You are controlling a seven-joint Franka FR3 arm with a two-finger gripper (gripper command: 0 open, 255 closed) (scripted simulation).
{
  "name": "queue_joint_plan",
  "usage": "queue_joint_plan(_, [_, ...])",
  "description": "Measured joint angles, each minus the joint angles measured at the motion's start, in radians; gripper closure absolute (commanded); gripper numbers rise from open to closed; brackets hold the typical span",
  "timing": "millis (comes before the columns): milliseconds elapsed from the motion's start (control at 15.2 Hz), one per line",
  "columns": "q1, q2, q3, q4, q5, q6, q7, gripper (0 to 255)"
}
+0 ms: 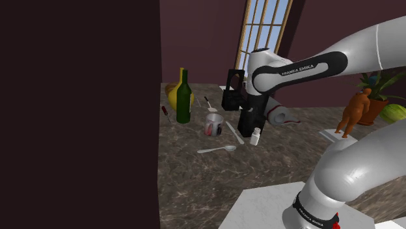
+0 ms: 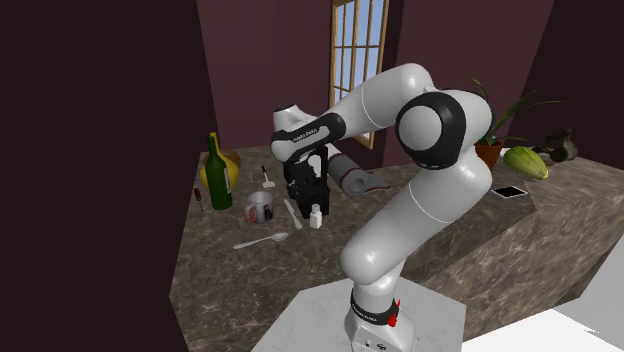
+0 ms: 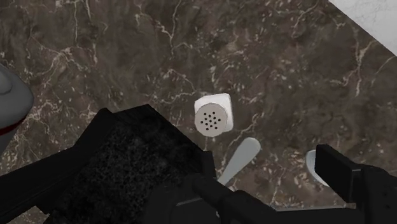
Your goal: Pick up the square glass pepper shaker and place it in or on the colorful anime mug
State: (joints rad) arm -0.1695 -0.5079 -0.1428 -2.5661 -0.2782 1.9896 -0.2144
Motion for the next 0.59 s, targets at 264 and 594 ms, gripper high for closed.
queue_joint_plan(264, [-0.037, 0.129, -0.052, 0.061, 0.069, 0.070, 0.085, 0])
queue_joint_plan(594, [-0.060, 0.216, -0.096, 0.103, 0.120, 0.209, 0.110, 0])
